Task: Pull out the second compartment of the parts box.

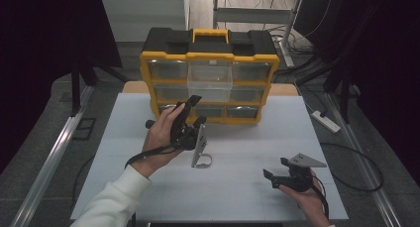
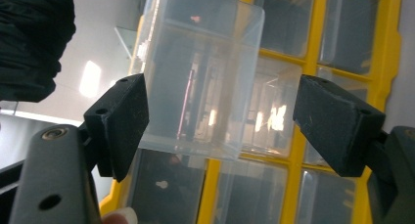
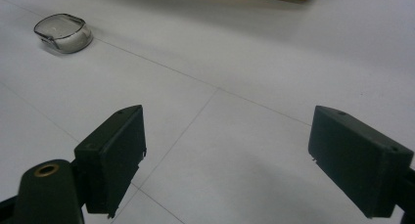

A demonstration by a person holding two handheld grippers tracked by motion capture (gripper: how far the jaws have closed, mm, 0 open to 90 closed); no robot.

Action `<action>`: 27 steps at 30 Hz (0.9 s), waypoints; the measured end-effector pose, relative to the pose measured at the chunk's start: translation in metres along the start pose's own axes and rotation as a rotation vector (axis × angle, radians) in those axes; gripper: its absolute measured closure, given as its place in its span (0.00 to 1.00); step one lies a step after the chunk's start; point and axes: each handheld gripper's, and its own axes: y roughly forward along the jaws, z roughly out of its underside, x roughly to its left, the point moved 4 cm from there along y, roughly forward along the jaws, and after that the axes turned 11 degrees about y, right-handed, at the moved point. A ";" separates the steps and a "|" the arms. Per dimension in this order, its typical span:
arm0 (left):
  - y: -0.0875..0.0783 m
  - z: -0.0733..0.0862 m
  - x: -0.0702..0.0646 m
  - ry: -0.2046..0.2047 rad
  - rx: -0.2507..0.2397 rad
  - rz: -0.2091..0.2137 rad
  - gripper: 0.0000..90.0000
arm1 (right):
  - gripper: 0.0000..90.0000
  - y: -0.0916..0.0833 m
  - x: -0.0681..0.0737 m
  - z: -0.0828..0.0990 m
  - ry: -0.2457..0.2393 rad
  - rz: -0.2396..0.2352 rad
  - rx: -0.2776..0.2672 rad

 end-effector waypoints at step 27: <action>-0.003 0.011 -0.032 -0.194 -0.027 0.180 0.22 | 0.15 0.002 -0.001 -0.002 0.009 -0.001 -0.003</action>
